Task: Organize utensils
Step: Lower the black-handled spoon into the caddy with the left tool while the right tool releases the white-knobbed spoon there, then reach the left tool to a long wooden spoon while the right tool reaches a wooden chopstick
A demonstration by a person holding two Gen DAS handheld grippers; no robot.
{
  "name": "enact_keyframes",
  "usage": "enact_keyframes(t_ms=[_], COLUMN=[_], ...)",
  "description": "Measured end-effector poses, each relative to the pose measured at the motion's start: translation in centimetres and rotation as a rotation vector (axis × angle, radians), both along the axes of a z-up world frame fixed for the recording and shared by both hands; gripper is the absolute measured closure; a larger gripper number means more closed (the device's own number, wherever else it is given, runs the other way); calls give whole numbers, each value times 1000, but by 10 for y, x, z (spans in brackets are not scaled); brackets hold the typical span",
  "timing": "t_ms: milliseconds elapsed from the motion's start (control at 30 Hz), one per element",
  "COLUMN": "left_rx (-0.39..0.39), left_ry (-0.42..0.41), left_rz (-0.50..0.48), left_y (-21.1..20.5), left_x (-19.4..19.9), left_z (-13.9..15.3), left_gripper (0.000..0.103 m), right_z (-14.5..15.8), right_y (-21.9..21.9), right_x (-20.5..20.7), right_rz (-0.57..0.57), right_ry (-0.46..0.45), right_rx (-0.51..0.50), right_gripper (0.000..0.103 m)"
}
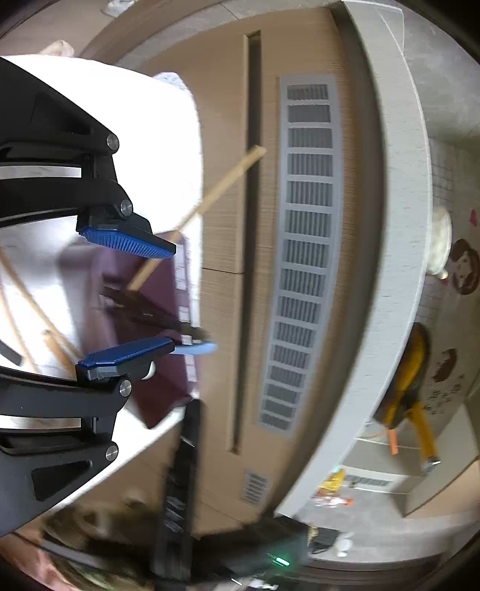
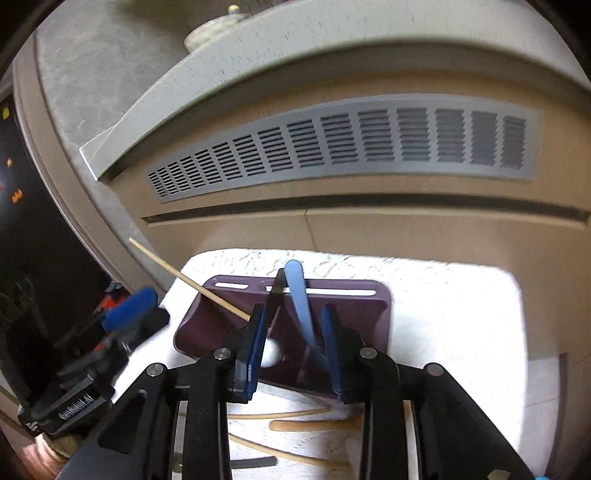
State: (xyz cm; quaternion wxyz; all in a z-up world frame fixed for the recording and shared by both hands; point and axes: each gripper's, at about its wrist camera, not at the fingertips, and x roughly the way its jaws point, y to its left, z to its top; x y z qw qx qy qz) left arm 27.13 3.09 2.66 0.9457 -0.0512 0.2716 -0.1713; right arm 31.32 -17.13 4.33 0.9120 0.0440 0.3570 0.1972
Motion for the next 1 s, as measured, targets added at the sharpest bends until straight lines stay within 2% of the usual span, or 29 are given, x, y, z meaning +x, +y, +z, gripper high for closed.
enact_keyframes(t_ms=[100, 133, 233, 267, 500, 533, 633, 767, 900, 1000], left_rx=[31, 43, 102, 117, 172, 171, 167, 195, 207, 210], left_ry=[61, 84, 157, 175, 276, 284, 302, 301, 301, 312], left_rz=[-15, -22, -50, -57, -40, -34, -24, -37, -44, -43], left_y=[1, 0, -1, -1, 12, 13, 17, 15, 16, 19], left_x=[-12, -16, -30, -34, -63, -66, -75, -82, -88, -90], left_z=[-15, -19, -38, -43, -70, -70, -74, -70, -67, -66], left_gripper=[50, 45, 40, 38, 32, 31, 31, 31, 31, 31], right_z=[3, 1, -9, -14, -75, -81, -98, -112, -124, -133], right_y=[2, 2, 3, 5, 23, 27, 38, 47, 46, 42], right_x=[-22, -29, -53, -59, -123, -132, -154, -165, -161, -157], right_rz=[19, 23, 39, 51, 261, 293, 387, 443, 429, 413], right_ry=[-29, -30, -15, -4, 145, 151, 164, 196, 234, 285], right_rx=[-63, -87, -157, -172, -339, -364, -407, -413, -399, -390], right_gripper=[65, 61, 46, 44, 44, 46, 71, 76, 78, 85])
